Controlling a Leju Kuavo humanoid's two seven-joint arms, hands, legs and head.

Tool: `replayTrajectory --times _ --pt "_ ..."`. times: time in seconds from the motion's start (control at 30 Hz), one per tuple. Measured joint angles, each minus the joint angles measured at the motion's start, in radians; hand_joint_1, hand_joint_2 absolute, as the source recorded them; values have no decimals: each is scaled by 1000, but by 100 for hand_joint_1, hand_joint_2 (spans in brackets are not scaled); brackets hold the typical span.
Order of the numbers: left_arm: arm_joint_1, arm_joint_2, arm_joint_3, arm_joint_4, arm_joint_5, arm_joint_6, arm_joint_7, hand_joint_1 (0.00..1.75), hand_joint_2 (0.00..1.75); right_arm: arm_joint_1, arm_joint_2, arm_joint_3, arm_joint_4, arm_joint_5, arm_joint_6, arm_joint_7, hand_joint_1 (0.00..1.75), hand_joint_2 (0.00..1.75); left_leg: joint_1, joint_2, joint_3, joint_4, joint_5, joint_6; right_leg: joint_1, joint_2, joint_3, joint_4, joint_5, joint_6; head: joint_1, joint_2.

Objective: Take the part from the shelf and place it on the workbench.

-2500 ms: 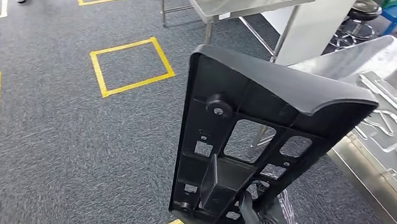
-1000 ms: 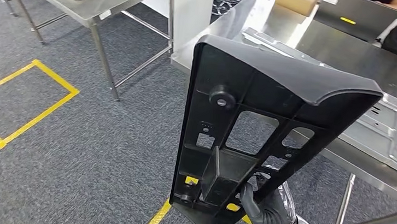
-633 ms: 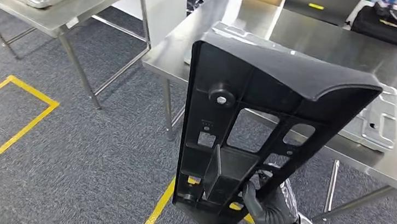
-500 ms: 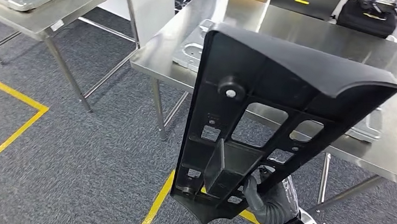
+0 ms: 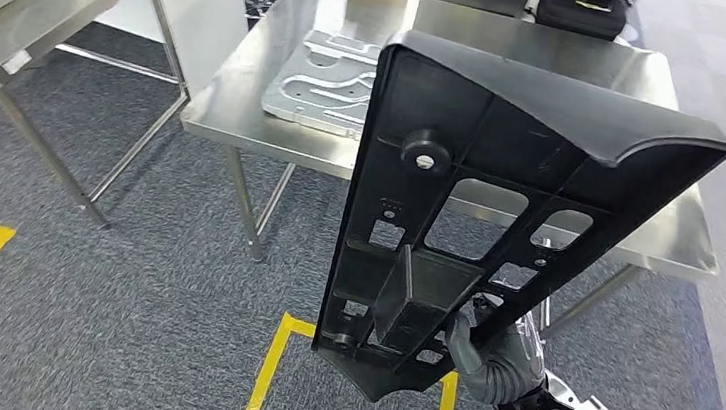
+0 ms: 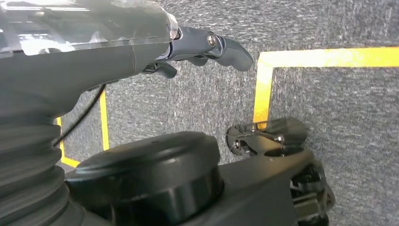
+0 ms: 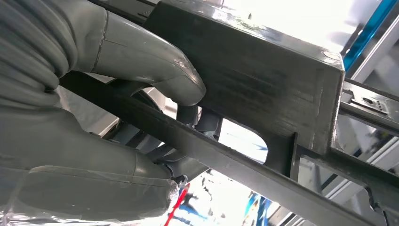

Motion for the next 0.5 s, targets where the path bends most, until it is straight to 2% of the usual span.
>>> replayTrajectory --times 0.03,0.07,0.13,0.17,0.2,0.27,0.3,0.37,0.4,0.43,0.47,0.5 --pt "0 0 0 0 2 0 0 0 175 -1 -1 0 4 0 1 0 175 175 -1 12 1 0 -2 -1 0 -3 9 -16 19 0 0 0" --pt "-1 0 0 0 3 0 0 0 175 -3 -2 0 7 0 1 0 175 175 -1 23 4 0 -4 -2 0 -10 40 -72 52 -1 0 0" --pt "-2 0 0 0 5 0 0 0 175 -9 -3 1 11 0 2 0 175 175 -4 42 13 1 -12 -9 6 -47 119 -218 109 -11 0 0" --pt "-2 0 0 0 6 0 0 0 175 -12 -3 1 11 0 3 0 175 175 -7 50 16 2 -15 -14 10 -61 144 -266 122 -19 0 0" --pt "-2 0 1 0 6 0 0 0 175 -14 -3 1 12 -1 4 0 175 175 -10 57 19 2 -18 -18 14 -68 153 -287 123 -26 0 0" --pt "-3 0 1 0 7 0 0 0 175 -17 -5 2 15 -2 5 0 175 175 -12 74 24 1 -23 -29 15 -50 153 -290 122 -38 0 0" --pt "-4 0 1 0 8 0 0 0 175 -17 -6 2 16 -2 5 -1 175 175 -11 71 26 5 -29 -35 13 -39 154 -293 123 -44 0 0" --pt "-6 0 2 0 10 0 0 0 175 -19 -8 2 18 -4 7 -2 175 175 -7 31 6 59 -67 -46 6 -18 157 -298 126 -54 0 0" --pt "-6 0 3 0 12 0 -1 0 175 -21 -8 3 20 -5 8 -2 175 175 -4 2 -21 119 -99 -50 5 -9 156 -299 127 -57 0 0" --pt "-5 1 4 0 13 0 -1 0 175 -22 -8 3 22 -6 10 -3 175 175 -3 -16 -57 192 -132 -52 4 2 156 -299 127 -60 0 0" --pt "-5 1 5 0 15 0 -2 0 175 -23 -8 4 24 -8 11 -4 175 175 -3 -24 -91 258 -155 -53 5 14 155 -298 127 -61 0 0" --pt "-5 2 6 0 15 0 -3 0 175 -23 -8 4 27 -9 12 -4 175 175 -3 -27 -112 297 -160 -53 5 27 156 -298 127 -61 0 0"
